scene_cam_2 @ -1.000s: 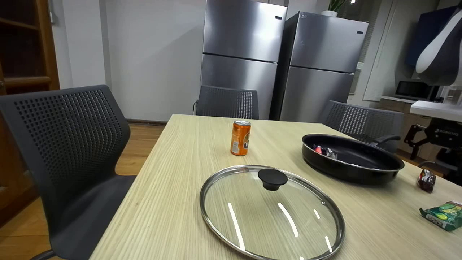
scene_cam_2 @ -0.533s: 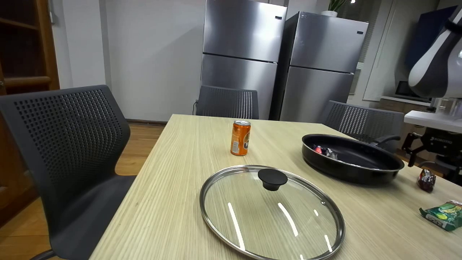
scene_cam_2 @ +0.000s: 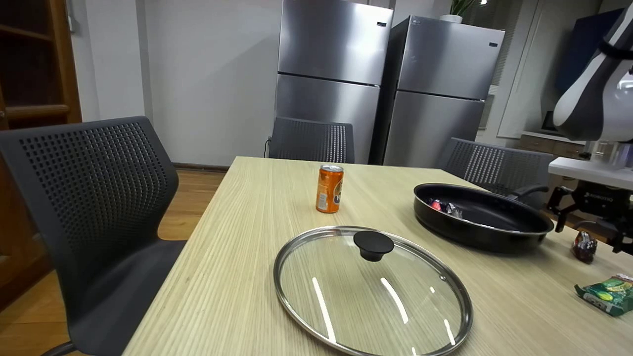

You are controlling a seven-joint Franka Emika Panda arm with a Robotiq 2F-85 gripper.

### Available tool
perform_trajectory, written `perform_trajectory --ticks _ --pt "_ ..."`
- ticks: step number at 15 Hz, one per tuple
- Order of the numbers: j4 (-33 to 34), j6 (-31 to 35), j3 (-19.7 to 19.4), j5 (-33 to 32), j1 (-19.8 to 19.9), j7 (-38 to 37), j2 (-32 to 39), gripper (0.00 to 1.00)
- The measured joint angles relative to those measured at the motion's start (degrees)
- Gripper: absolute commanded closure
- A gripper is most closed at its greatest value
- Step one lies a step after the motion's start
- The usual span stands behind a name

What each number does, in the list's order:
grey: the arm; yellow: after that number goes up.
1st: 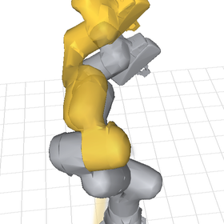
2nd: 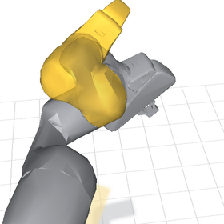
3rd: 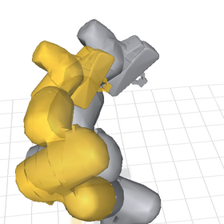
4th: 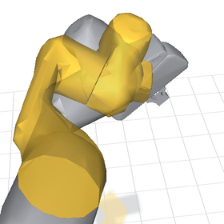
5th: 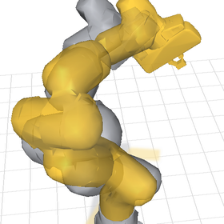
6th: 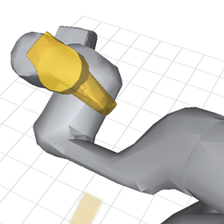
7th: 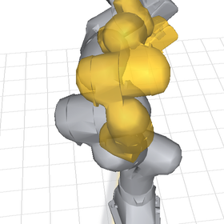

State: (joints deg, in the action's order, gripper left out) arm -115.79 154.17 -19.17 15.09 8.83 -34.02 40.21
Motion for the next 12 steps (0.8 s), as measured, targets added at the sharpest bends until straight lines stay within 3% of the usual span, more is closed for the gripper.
perform_trajectory --ticks 1,3,10,12 --pt "0.28 -0.04 0.03 0.24 0.06 0.0 0.26 0.25" --pt "0.74 -0.08 0.08 0.63 0.15 0.0 0.74 0.32" --pt "1.52 -0.1 0.16 0.72 0.27 0.0 1.16 0.89" --pt "1.7 -0.1 0.15 0.72 0.27 0.0 1.16 1.0"
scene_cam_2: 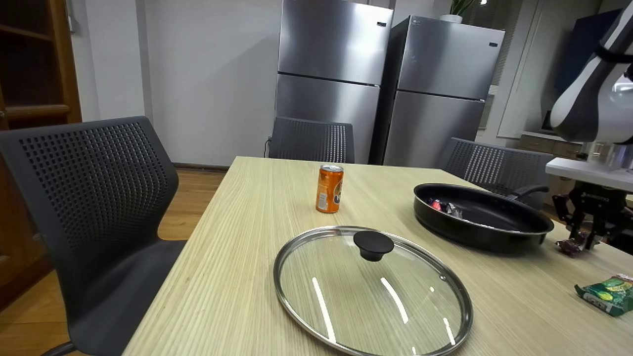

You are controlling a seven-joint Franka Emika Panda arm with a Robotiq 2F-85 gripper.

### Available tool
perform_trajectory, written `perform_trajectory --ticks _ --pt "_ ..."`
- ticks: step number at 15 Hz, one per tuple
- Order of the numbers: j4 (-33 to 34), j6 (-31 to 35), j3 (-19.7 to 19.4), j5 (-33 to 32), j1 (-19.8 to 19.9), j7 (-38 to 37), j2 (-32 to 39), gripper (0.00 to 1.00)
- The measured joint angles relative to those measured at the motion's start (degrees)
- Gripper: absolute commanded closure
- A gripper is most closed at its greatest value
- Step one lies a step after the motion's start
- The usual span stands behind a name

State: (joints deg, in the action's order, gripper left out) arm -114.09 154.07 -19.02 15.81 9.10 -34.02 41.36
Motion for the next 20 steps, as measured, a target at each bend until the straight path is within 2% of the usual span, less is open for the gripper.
perform_trajectory --ticks 7,13,20 --pt "-0.54 0.17 -0.91 -0.13 -0.31 0.01 -1.55 0.97" --pt "-4.0 1.06 -2.82 -0.58 -1.26 0.02 -6.54 0.97" --pt "-7.39 1.66 -6.14 -5.72 -6.4 -2.8 -12.3 0.97"
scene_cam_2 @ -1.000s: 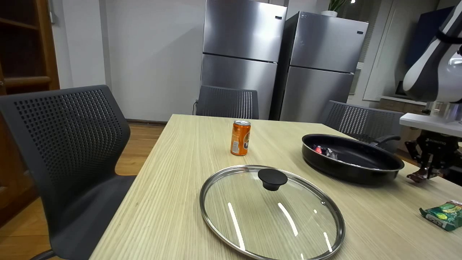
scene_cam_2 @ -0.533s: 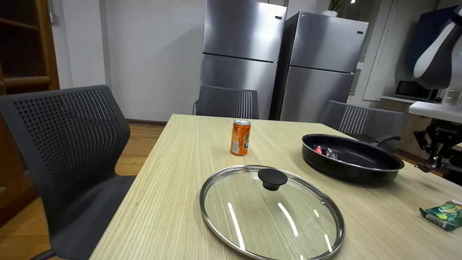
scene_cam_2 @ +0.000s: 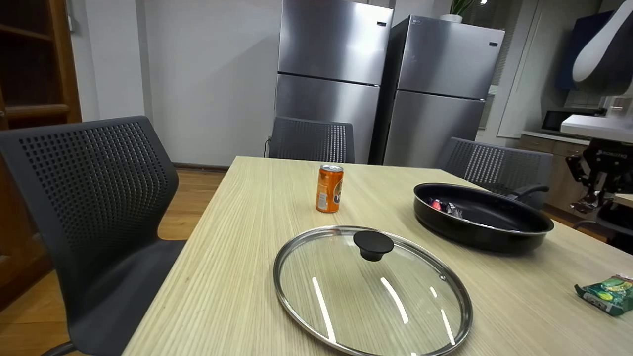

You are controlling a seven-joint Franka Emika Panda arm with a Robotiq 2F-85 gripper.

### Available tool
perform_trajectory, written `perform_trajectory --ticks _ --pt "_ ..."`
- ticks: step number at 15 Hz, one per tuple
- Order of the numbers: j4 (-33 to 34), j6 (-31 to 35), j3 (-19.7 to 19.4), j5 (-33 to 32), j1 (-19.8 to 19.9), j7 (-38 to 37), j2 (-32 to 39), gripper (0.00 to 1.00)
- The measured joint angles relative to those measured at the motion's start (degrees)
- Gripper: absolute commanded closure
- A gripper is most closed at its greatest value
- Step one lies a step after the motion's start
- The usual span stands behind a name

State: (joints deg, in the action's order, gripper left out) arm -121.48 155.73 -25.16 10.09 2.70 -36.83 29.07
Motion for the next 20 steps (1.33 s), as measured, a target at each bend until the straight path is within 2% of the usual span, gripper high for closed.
perform_trajectory --ticks 5,10,15,20 --pt "-0.4 0.0 -1.44 -7.01 -6.01 -6.43 -2.58 0.97" --pt "-0.12 -0.16 -0.53 -10.97 -10.3 -10.42 -3.24 0.97" --pt "1.04 -1.26 3.84 -11.06 -10.7 -10.54 -2.56 0.97" --pt "4.52 -4.16 7.54 -11.0 -10.55 -10.54 1.36 0.97"
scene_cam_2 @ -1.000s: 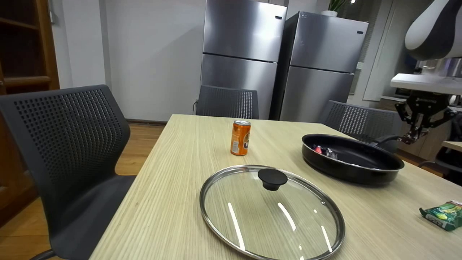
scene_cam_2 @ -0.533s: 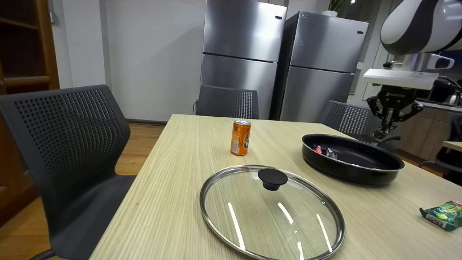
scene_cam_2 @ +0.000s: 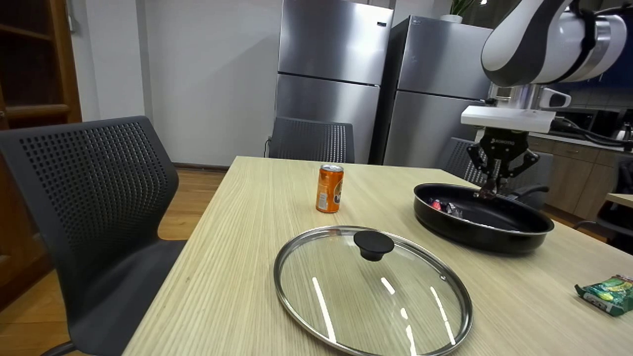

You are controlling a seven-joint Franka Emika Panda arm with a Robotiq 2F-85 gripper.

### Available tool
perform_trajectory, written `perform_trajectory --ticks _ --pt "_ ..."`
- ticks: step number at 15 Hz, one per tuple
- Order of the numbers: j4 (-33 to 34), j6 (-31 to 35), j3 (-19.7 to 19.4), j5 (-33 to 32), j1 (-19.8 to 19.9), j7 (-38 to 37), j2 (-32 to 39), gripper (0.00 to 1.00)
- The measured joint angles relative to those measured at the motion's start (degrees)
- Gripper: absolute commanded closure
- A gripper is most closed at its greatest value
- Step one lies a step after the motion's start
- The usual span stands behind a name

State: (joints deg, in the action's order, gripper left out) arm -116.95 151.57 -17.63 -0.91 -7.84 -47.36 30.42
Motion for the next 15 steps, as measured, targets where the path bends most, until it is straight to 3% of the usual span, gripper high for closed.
perform_trajectory --ticks 15 --pt "13.7 -8.95 1.05 0.0 0.13 0.0 12.3 0.97"
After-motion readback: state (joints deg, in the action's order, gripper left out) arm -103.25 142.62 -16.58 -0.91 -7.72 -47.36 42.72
